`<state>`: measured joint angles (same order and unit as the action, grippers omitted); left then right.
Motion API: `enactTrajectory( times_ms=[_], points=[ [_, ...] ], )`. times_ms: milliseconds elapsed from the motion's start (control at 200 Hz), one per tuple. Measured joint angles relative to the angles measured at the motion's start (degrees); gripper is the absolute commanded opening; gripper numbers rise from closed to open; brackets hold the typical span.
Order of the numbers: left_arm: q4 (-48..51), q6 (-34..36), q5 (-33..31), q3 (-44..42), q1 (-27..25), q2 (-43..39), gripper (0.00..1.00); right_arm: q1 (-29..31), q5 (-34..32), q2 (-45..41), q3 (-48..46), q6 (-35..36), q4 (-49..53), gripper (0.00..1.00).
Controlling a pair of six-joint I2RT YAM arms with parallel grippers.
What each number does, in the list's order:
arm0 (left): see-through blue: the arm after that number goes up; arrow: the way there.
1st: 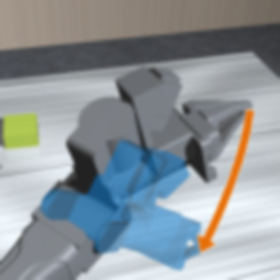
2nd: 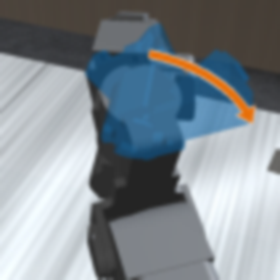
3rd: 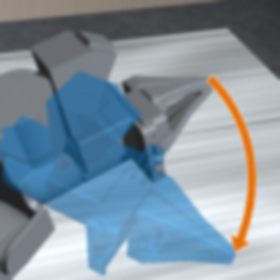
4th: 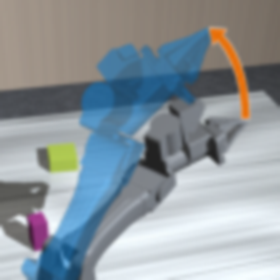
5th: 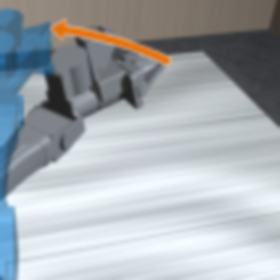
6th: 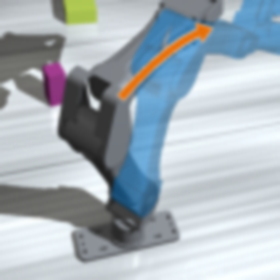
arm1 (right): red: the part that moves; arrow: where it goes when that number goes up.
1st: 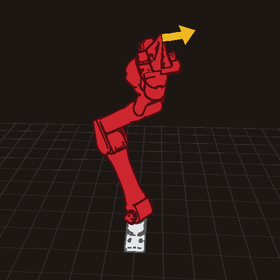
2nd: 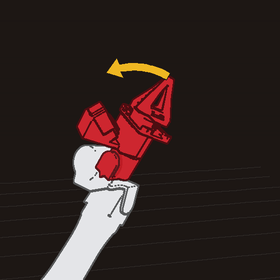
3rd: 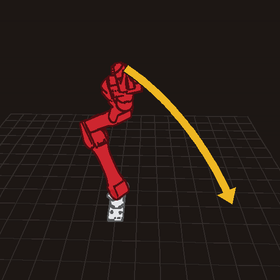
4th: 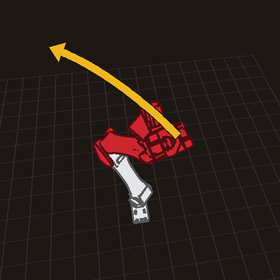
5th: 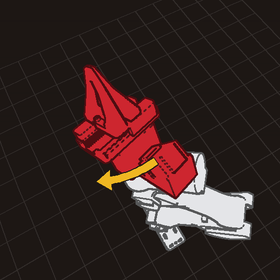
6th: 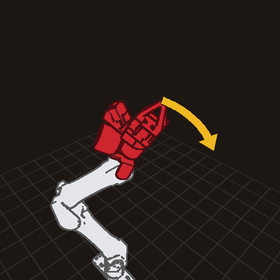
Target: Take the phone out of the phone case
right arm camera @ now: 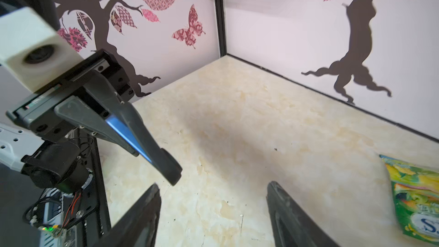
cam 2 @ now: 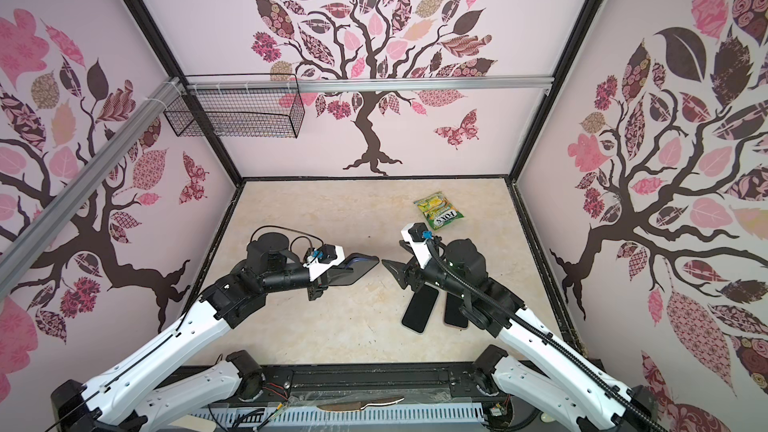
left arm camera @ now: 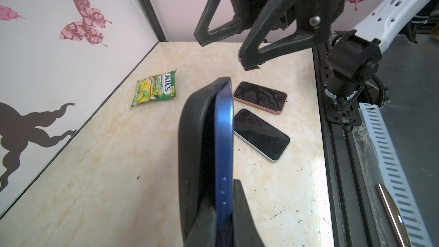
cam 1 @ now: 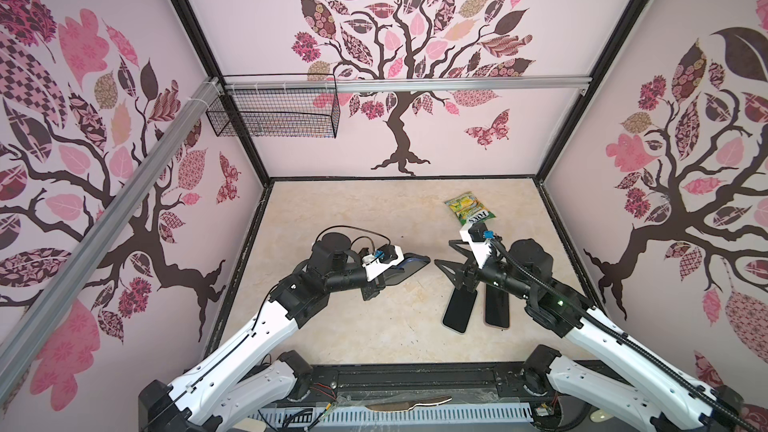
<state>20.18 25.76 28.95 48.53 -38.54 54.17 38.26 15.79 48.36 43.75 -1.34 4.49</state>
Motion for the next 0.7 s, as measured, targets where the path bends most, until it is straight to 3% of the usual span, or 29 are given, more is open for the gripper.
enactTrajectory(
  times_ms=[325,700],
  points=[
    [2.64,6.49,2.36,0.00,0.00,0.02,0.00,-6.64,12.74,3.28,2.43,-6.67,1.84,0.66],
    [3.91,11.56,5.92,0.00,0.00,0.74,0.00,-6.95,21.55,6.82,6.71,-8.28,4.37,0.64]
  ],
)
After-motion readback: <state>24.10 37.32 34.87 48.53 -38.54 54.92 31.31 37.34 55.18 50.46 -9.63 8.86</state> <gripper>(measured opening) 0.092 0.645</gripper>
